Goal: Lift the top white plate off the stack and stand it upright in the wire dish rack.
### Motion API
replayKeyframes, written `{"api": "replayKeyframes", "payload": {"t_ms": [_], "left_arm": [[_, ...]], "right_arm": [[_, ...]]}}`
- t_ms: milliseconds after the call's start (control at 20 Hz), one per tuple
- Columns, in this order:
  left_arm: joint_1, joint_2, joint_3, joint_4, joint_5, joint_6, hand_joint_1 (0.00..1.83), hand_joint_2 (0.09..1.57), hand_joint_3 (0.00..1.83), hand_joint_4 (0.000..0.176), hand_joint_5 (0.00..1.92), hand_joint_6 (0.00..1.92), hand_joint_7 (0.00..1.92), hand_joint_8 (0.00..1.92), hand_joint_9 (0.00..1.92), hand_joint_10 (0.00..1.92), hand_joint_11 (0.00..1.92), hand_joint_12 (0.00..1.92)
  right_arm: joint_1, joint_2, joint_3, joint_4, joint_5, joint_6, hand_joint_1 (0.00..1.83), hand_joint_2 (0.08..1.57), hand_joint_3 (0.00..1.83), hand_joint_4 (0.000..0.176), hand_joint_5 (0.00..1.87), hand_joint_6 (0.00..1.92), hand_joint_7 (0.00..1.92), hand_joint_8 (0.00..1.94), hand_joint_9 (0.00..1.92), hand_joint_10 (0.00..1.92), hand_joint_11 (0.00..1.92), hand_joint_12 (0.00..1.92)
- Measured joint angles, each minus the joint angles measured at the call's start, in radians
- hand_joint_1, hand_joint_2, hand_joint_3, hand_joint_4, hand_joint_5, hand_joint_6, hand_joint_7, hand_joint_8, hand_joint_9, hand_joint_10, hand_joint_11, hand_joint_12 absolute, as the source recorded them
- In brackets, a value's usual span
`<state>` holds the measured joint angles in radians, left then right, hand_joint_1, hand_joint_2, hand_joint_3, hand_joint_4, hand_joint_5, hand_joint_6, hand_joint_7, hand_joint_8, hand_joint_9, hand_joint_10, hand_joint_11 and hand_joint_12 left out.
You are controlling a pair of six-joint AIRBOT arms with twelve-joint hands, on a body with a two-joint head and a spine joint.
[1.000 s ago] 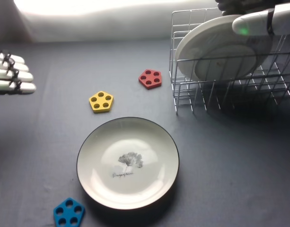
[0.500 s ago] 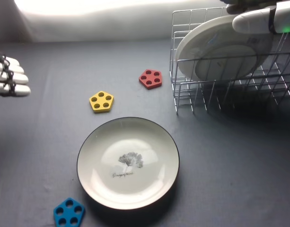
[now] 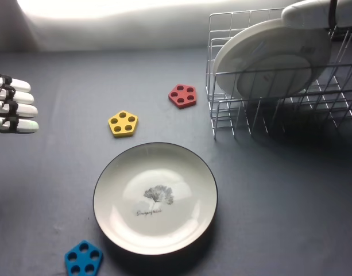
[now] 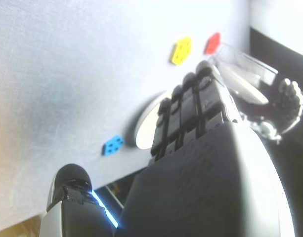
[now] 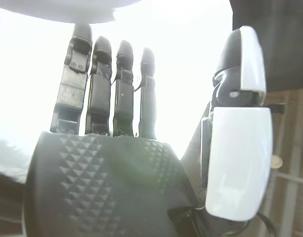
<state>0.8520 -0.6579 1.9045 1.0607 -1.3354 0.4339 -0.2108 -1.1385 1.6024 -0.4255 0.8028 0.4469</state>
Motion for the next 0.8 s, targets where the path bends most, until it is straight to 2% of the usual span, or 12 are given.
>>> {"api": "replayKeyframes", "payload": {"t_ms": [100, 200, 350, 550, 700, 800], "left_arm": [[0.000, 0.002, -0.010, -0.003, -0.025, 0.068, 0.16, 0.98, 0.00, 0.000, 0.05, 0.01, 0.05, 0.00, 0.04, 0.01, 0.09, 0.01], [0.001, 0.002, -0.011, -0.006, -0.041, 0.075, 0.16, 0.98, 0.00, 0.000, 0.05, 0.01, 0.04, 0.00, 0.03, 0.00, 0.07, 0.00], [0.001, 0.005, -0.011, -0.022, -0.055, 0.115, 0.17, 0.97, 0.00, 0.000, 0.06, 0.00, 0.05, 0.01, 0.03, 0.01, 0.07, 0.00], [0.000, 0.016, -0.048, -0.047, -0.071, 0.119, 0.16, 0.98, 0.00, 0.000, 0.03, 0.00, 0.03, 0.00, 0.01, 0.00, 0.05, 0.00], [0.001, 0.028, -0.082, -0.042, -0.076, 0.119, 0.17, 0.97, 0.00, 0.000, 0.04, 0.00, 0.07, 0.01, 0.07, 0.02, 0.10, 0.02], [0.000, 0.028, -0.084, -0.049, -0.084, 0.119, 0.17, 0.97, 0.00, 0.000, 0.03, 0.00, 0.06, 0.01, 0.07, 0.01, 0.09, 0.02]], "right_arm": [[0.010, 0.013, -0.035, -0.058, 0.080, -0.025, 0.86, 0.90, 0.00, 0.000, 0.33, 0.00, 0.34, 0.00, 0.32, 0.00, 0.40, 0.00], [0.024, 0.021, -0.060, -0.098, 0.115, -0.081, 0.81, 0.90, 0.00, 0.000, 0.24, 0.00, 0.29, 0.00, 0.28, 0.00, 0.34, 0.00], [0.045, 0.035, -0.102, -0.121, 0.142, -0.260, 0.75, 0.89, 0.00, 0.000, 0.17, 0.00, 0.24, 0.00, 0.25, 0.00, 0.32, 0.00], [0.052, 0.055, -0.169, -0.137, 0.149, -0.435, 0.79, 0.85, 0.00, 0.000, 0.20, 0.01, 0.28, 0.01, 0.27, 0.01, 0.33, 0.01], [0.052, 0.080, -0.202, -0.131, 0.148, -0.479, 0.83, 0.87, 0.00, 0.000, 0.19, 0.00, 0.26, 0.00, 0.26, 0.00, 0.30, 0.00], [0.052, 0.090, -0.223, -0.117, 0.141, -0.496, 0.76, 0.89, 0.01, 0.000, 0.19, 0.00, 0.25, 0.00, 0.26, 0.00, 0.30, 0.01]]}}
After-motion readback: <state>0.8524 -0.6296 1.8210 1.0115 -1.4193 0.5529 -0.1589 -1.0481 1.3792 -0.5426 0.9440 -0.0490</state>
